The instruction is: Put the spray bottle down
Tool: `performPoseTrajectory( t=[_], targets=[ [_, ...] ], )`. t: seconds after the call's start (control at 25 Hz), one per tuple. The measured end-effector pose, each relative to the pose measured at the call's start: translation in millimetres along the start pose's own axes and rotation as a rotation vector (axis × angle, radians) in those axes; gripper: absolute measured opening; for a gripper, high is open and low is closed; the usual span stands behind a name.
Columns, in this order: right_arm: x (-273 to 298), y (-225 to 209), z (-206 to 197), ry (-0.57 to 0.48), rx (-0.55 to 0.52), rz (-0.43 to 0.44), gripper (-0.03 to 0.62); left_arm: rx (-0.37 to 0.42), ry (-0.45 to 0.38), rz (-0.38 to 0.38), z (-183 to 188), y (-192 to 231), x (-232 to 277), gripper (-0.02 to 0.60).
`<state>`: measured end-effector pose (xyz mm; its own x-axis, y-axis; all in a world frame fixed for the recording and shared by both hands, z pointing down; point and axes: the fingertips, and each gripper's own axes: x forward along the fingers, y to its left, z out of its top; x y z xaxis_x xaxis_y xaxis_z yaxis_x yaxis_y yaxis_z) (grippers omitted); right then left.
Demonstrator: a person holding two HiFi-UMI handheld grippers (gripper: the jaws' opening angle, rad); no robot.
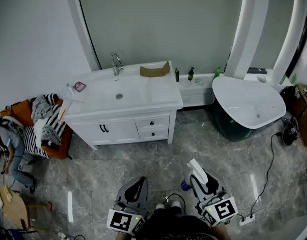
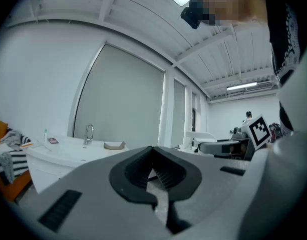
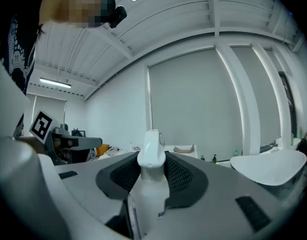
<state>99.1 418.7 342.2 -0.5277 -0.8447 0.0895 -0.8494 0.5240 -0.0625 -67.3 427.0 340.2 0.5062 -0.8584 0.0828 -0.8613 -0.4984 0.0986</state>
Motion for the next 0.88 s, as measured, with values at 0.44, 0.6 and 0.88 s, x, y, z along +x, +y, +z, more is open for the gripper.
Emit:
performPoseTrajectory(
  t=[0.44, 0.6, 0.88],
  targets=[
    [-17, -21, -1, -0.004, 0.009, 0.012, 0.153, -0.001, 0.021, 0.025, 0, -23, 10, 0.005],
    [-21, -35, -1, -0.006, 0.007, 0.037, 0.153, 0.014, 0.004, 0.041, 3, -37, 17, 0.005],
    [-19, -50, -5, -0.057, 0.033, 0.08, 0.153, 0.022, -0.036, 0.093, 1, -48, 20, 0.005]
  ],
)
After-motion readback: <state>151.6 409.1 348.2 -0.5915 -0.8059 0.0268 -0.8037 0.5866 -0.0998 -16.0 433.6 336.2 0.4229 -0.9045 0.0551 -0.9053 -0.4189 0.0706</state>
